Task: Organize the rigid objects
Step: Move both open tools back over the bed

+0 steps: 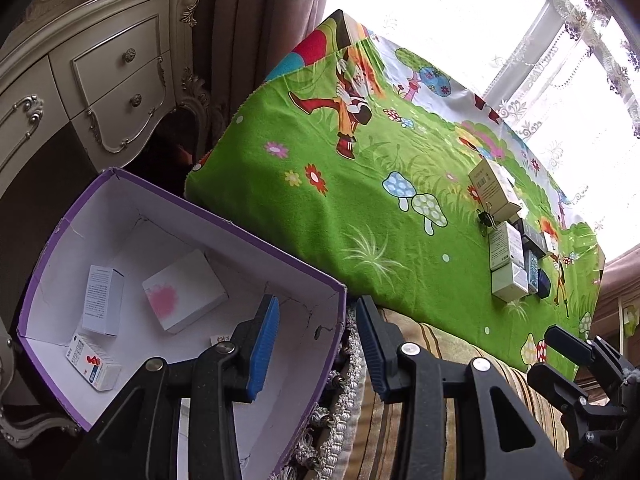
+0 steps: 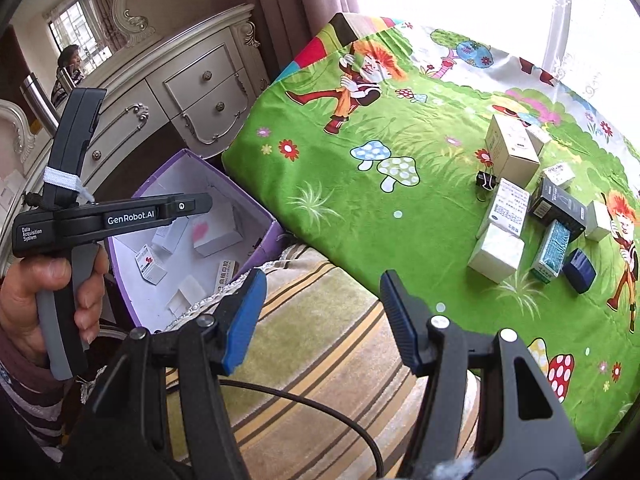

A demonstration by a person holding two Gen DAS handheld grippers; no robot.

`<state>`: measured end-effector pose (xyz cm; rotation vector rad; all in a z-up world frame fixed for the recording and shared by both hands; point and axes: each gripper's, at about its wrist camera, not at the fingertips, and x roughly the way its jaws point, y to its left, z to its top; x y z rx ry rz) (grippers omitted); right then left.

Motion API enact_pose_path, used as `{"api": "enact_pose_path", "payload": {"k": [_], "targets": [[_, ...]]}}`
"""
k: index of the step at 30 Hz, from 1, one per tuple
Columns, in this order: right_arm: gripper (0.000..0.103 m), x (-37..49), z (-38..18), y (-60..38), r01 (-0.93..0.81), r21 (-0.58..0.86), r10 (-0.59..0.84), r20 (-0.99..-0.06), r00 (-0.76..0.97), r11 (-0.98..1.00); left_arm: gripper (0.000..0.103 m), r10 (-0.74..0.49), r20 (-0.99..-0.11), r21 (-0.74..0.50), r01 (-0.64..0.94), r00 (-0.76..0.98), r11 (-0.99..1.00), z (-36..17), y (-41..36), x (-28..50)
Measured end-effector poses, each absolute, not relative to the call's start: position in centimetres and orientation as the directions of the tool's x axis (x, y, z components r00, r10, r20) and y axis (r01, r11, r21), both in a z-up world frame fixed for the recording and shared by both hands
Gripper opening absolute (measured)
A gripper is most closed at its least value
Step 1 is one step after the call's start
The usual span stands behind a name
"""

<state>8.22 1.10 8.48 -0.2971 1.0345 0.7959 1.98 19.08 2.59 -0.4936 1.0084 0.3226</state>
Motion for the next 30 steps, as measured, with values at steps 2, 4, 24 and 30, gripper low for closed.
{"api": "enact_pose_path", "payload": {"k": [2,4,24,30], "targets": [[0.063,8.9,8.5,-0.1,-0.689,0.144,0.442,-0.853,0.278,0.711,0.043,0.022,-0.867,-0.241,-0.458,0.497,0.855,2.5,18.2,2.7],[0.063,9.6,8.4,-1.5,-0.665,0.146,0.436,-0.852,0.292,0.732,0.044,0.016,-0.869,-0.236,-0.444,0.494,0.865,2.5,17.5,3.4],[0.063,15.5,7.1,-13.2,-0.413,0.101,0.288,-0.859,0.422,0.905,0.047,-0.076,-0.889,-0.206,-0.247,0.452,0.947,1.9,7.7,11.5],[0.068,16.5,6.6,-15.1,-0.365,0.097,0.264,-0.858,0.441,0.926,0.047,-0.097,-0.896,-0.198,-0.193,0.433,0.961,1.6,4.7,13.6]]}}
